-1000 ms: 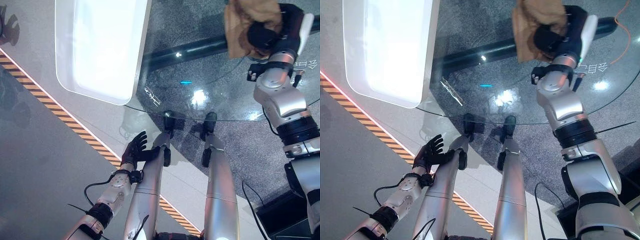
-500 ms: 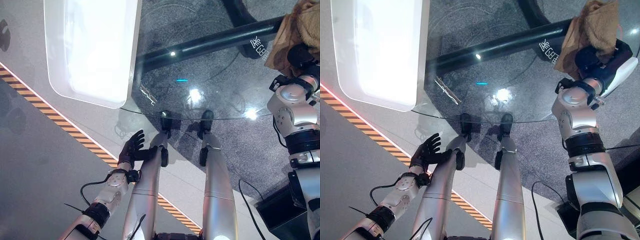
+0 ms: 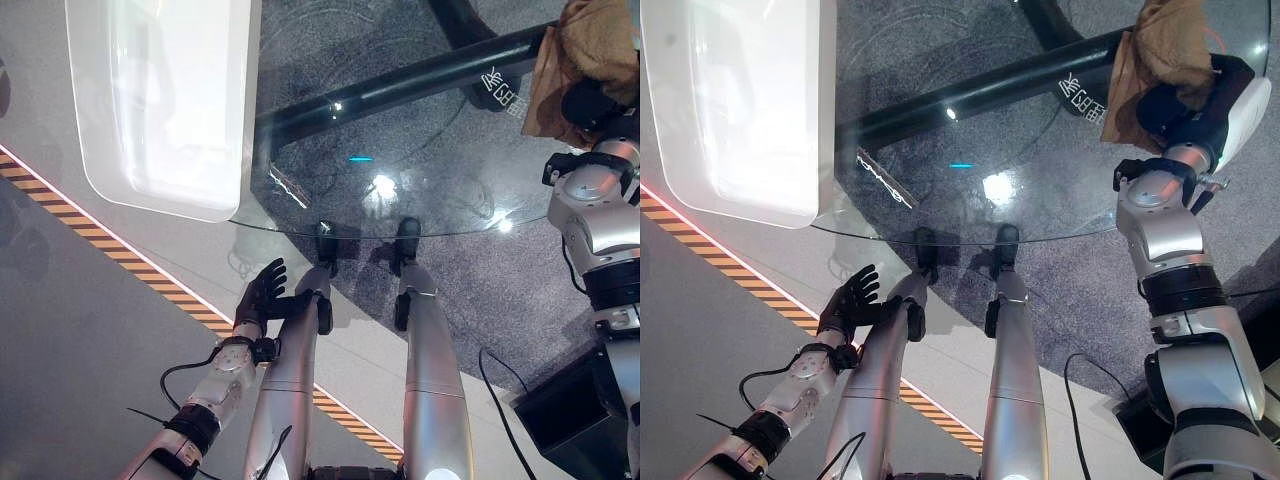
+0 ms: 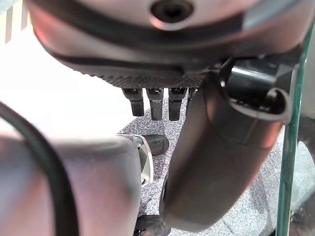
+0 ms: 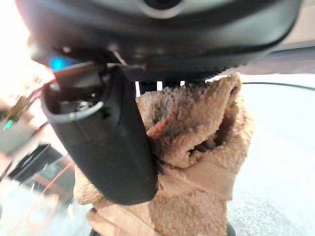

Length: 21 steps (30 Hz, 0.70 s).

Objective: Wipe the table with a cloth and put it in the basket.

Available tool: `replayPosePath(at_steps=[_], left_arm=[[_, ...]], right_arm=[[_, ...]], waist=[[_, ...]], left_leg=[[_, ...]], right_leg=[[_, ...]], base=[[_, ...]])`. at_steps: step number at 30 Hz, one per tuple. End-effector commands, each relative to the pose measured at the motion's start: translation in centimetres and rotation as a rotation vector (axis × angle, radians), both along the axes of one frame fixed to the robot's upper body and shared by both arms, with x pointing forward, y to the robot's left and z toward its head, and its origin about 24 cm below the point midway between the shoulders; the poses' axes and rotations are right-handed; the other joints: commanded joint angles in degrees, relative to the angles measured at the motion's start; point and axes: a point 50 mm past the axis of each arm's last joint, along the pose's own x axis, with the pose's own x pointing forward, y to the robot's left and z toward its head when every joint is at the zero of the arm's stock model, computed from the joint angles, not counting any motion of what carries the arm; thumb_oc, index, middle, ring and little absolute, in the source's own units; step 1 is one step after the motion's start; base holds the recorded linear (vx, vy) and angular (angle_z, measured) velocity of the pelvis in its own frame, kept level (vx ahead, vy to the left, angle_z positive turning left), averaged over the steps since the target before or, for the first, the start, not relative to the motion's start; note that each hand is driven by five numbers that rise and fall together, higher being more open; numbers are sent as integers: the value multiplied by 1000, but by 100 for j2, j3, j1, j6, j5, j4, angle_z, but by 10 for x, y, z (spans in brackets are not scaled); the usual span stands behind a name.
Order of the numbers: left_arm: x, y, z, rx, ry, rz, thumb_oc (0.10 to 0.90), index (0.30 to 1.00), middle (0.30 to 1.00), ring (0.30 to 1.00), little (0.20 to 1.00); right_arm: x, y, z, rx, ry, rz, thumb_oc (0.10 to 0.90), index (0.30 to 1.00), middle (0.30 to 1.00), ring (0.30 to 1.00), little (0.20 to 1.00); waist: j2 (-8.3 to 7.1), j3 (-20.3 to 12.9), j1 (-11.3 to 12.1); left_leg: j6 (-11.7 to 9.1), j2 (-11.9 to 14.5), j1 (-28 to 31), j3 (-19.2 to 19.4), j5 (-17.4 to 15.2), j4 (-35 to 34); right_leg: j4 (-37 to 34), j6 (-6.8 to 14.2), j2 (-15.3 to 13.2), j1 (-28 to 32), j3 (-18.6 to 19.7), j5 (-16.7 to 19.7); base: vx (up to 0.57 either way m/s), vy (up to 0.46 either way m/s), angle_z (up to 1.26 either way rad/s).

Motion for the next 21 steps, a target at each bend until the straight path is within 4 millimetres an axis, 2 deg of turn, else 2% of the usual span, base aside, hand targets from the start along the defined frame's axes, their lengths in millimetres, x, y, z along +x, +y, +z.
replayPosePath(at_steps=[1,5,7,8,9,10,11,17,21], left_arm=[[-30,-6,-24,-28,65,-24,800,900,900,900,900],[-30,-7,-24,-21,63,-36,800,900,900,900,900],[-30,-6,-24,-19,63,-39,800,900,900,900,900],[-37,-7,-30,-15,81,-48,800,900,900,900,900],[-30,-7,-24,-14,58,-47,800,900,900,900,900],[-30,-7,-24,-14,57,-48,800,900,900,900,900],[-37,-8,-29,-13,77,-55,800,900,900,900,900],[-33,-12,-28,-13,79,-67,800,900,900,900,900],[-32,-13,-27,-13,79,-69,800,900,900,900,900]], right_arm=[[7,79,15,-329,100,424,100,300,300,300,200],[11,110,1,-450,242,567,100,300,300,300,200],[11,114,-4,-460,263,596,100,300,300,300,200],[12,125,-19,-475,327,655,100,300,300,300,200],[12,129,-13,-489,313,665,100,300,300,300,200],[12,130,-14,-492,318,672,100,300,300,300,200],[11,137,-28,-498,366,715,100,300,300,300,200],[11,154,-38,-526,408,773,100,300,300,300,200],[11,158,-38,-522,401,787,100,300,300,300,200]], waist=[[332,-120,305],[322,-120,362],[322,-120,374],[330,-120,413],[321,-120,406],[321,-120,409],[333,-120,441],[344,-120,476],[339,-120,489]], left_leg=[[-26,-291,172,-292,-478,87],[-28,-311,174,-295,-436,51],[-27,-313,173,-299,-430,48],[-58,-316,370,-329,-593,78],[-31,-325,152,-305,-422,50],[-31,-326,149,-304,-421,51],[-57,-319,355,-325,-594,92],[-62,-346,352,-330,-569,95],[-56,-358,359,-337,-567,85]], right_leg=[[-215,7,276,88,-422,11],[-241,-1,258,97,-473,22],[-245,-1,251,100,-485,25],[-190,33,262,282,-469,-141],[-256,-4,242,90,-503,27],[-257,-4,240,88,-505,27],[-183,35,246,274,-488,-146],[-187,44,230,272,-498,-127],[-207,53,224,283,-503,-120]], base=[[0,0,0],[0,0,0],[20,2,4],[-4,1,10],[-4,1,11],[-2,8,5],[42,14,7],[7,10,4],[0,0,0]])
